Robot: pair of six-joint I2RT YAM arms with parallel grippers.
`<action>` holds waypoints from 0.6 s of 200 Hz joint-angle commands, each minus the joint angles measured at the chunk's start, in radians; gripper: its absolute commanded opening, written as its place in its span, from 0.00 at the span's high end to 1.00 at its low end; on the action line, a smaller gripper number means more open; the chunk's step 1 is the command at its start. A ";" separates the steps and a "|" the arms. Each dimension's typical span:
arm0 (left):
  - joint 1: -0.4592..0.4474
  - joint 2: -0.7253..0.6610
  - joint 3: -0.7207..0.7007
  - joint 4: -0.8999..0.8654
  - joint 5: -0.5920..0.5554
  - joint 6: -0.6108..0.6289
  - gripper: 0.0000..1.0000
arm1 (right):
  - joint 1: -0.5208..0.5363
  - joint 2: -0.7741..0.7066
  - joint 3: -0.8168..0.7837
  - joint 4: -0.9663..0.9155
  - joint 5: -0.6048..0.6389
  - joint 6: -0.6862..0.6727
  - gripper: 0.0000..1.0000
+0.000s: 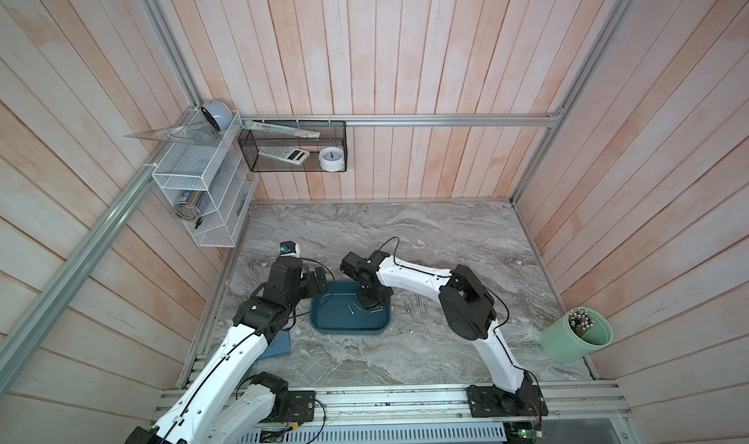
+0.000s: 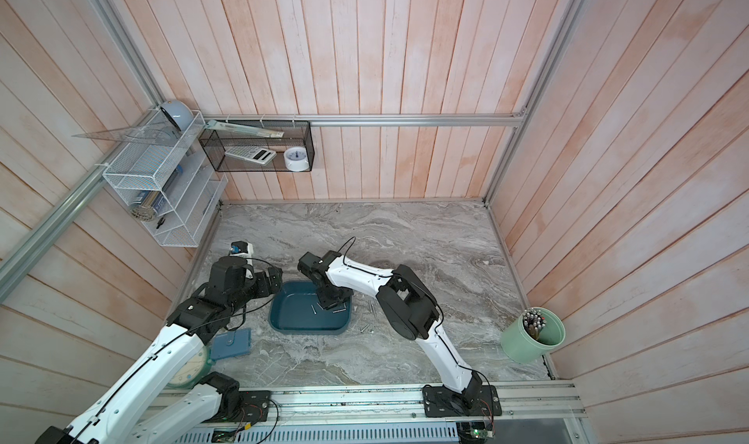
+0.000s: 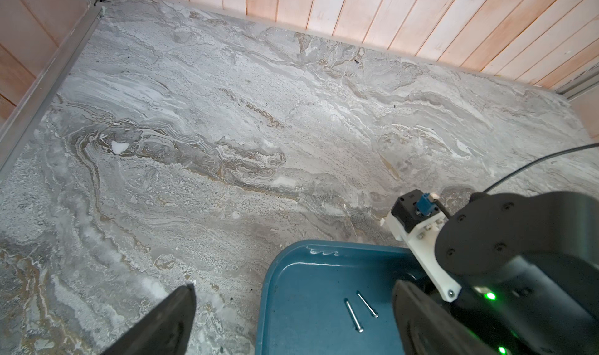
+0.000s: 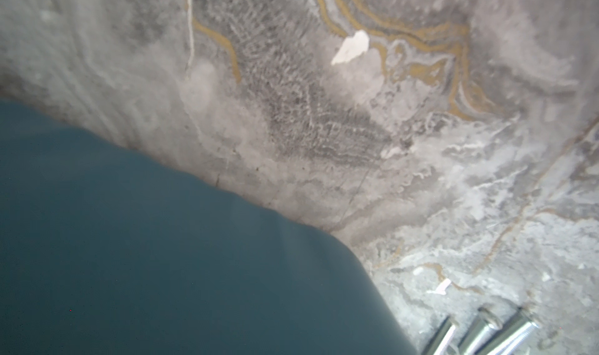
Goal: Take out the screws from the storage box
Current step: Pick up the screw from the storage box.
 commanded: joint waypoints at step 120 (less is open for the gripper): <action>0.006 -0.008 -0.005 -0.004 -0.023 0.005 0.00 | 0.032 -0.240 -0.058 0.097 0.031 0.011 0.92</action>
